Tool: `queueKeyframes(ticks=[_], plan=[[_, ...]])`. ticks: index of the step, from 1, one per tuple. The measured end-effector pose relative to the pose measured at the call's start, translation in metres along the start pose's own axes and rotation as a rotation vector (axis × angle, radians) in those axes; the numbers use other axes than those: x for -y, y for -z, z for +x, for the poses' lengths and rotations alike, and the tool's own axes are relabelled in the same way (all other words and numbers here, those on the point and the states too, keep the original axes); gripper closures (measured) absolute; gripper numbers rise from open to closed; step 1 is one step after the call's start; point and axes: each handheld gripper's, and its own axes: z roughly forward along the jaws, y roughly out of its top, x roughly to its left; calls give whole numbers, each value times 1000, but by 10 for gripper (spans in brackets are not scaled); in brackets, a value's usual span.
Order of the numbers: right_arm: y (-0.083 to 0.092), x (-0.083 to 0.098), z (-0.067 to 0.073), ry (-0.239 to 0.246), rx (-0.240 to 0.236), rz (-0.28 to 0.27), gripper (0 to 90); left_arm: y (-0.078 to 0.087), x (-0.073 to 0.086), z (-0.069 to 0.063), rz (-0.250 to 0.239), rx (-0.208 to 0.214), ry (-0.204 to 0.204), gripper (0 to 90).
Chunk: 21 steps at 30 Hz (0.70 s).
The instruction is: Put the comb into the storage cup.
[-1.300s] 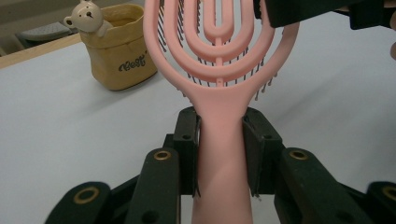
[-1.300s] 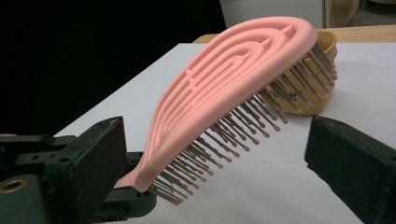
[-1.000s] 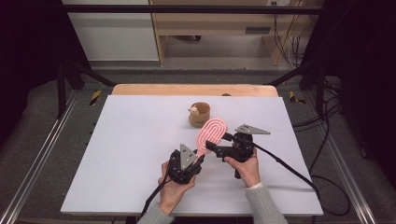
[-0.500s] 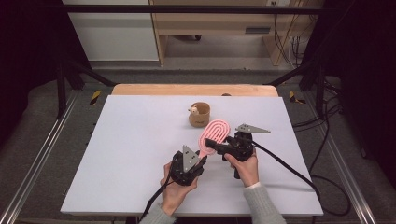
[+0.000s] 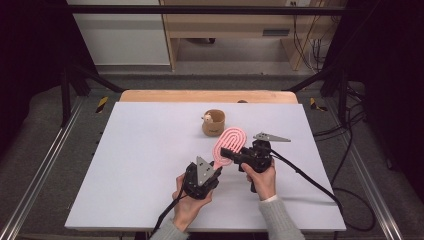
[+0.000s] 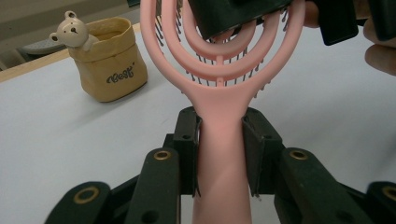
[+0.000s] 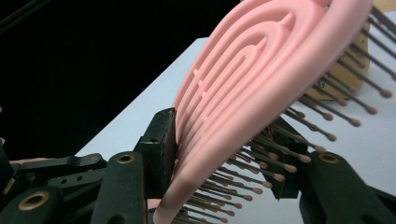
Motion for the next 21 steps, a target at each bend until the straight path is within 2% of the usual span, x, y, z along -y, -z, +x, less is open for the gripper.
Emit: queueKeyframes(ticks=[10, 21], plan=[[2, 0, 2, -21, -27, 0, 592, -2, 0, -1, 0, -6, -7, 692], [6, 0, 6, -13, -48, -11, 625, -5, 1, -2, 1, -3, -9, 691]])
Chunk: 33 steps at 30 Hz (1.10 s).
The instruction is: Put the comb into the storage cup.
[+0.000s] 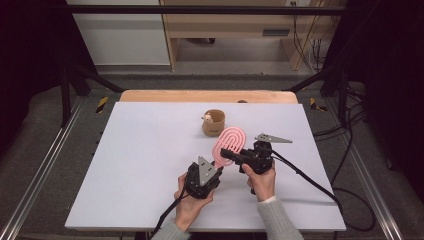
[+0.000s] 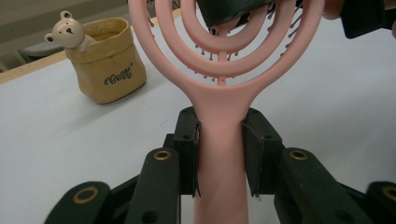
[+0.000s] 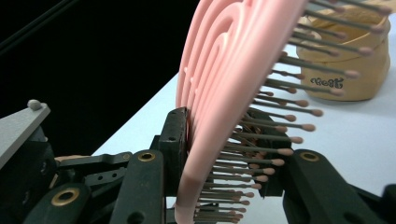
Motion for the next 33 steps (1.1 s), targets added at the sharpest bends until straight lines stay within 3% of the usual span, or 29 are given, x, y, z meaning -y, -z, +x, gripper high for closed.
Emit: queueKeyframes(ticks=[17, 24, 33], plan=[[5, -1, 4, 21, -3, -19, 640, 1, -5, -1, 1, 18, 1, 663], [7, -2, 4, 30, 21, -23, 641, 9, -11, 6, -1, 54, 23, 519], [11, -4, 4, 39, 54, -38, 642, 21, -23, 23, -20, 164, 63, 327]])
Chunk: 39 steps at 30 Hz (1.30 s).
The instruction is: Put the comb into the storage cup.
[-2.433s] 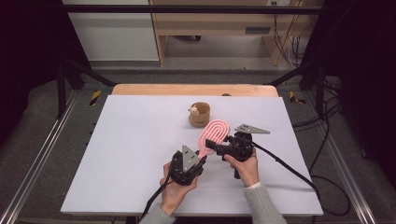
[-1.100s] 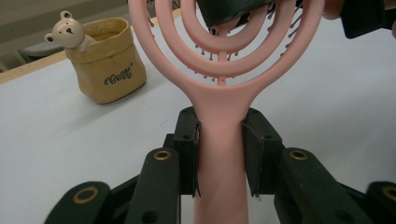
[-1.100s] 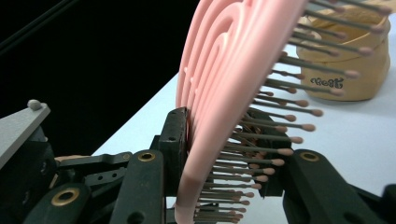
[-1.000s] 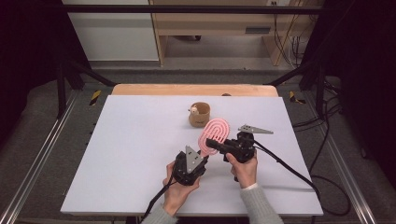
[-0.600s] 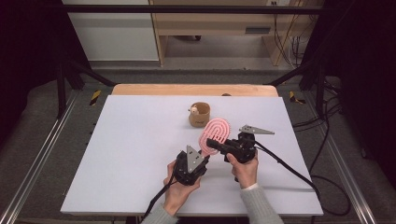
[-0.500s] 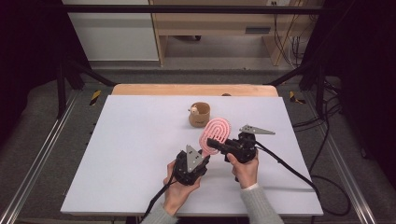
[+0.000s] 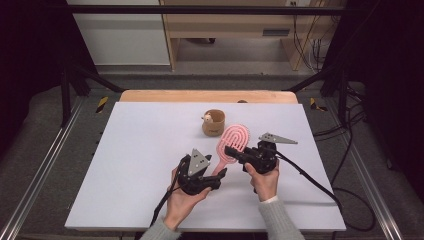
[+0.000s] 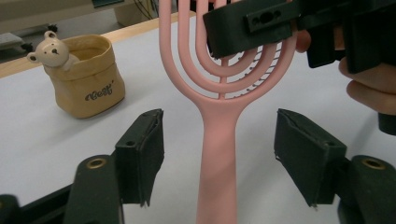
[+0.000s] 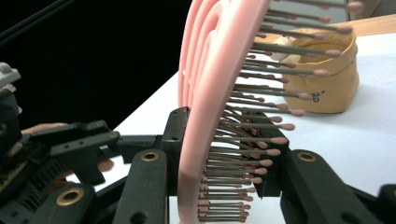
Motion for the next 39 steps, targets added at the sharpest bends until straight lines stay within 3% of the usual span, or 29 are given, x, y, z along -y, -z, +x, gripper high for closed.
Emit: queueKeyframes(ticks=[5, 8, 10, 18, 26, 39], plan=[[3, -2, 0, 11, 13, -10, 642, 6, -5, 10, 6, 18, 2, 252], [5, -4, 0, 19, 28, -19, 642, 9, -6, 16, 1, 52, 20, 198], [7, -6, 0, 21, 34, -23, 642, 11, -7, 19, 8, 53, 22, 134], [11, -9, -1, 41, 46, -29, 642, 19, -9, 38, 10, 60, 41, 24], [15, -14, -3, 53, 60, -36, 642, 32, -1, 58, 18, 56, 47, 4], [23, -23, -5, 67, 73, -49, 642, 63, 32, 97, 10, 2, 79, 0]])
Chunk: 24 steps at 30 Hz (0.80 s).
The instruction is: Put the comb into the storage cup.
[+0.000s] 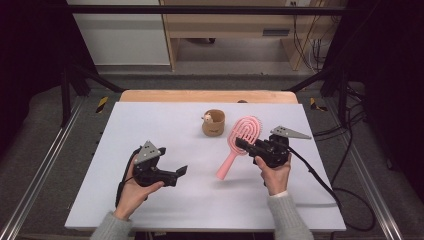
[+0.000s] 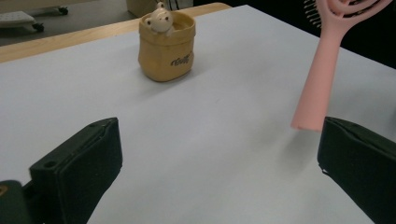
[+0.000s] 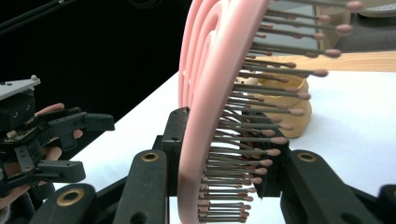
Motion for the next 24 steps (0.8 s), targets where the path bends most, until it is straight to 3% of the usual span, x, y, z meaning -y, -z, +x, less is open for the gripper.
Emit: queueKeyframes(ticks=[6, 9, 24], plan=[[1, -5, 0, 13, 12, 2, 642, 10, 14, 14, -8, -17, 14, 0], [2, -8, 1, 22, 15, -2, 642, 15, 21, 21, -10, -45, 21, 0], [7, -22, 2, 51, 33, -13, 642, 35, 44, 44, -34, -89, 45, 0]])
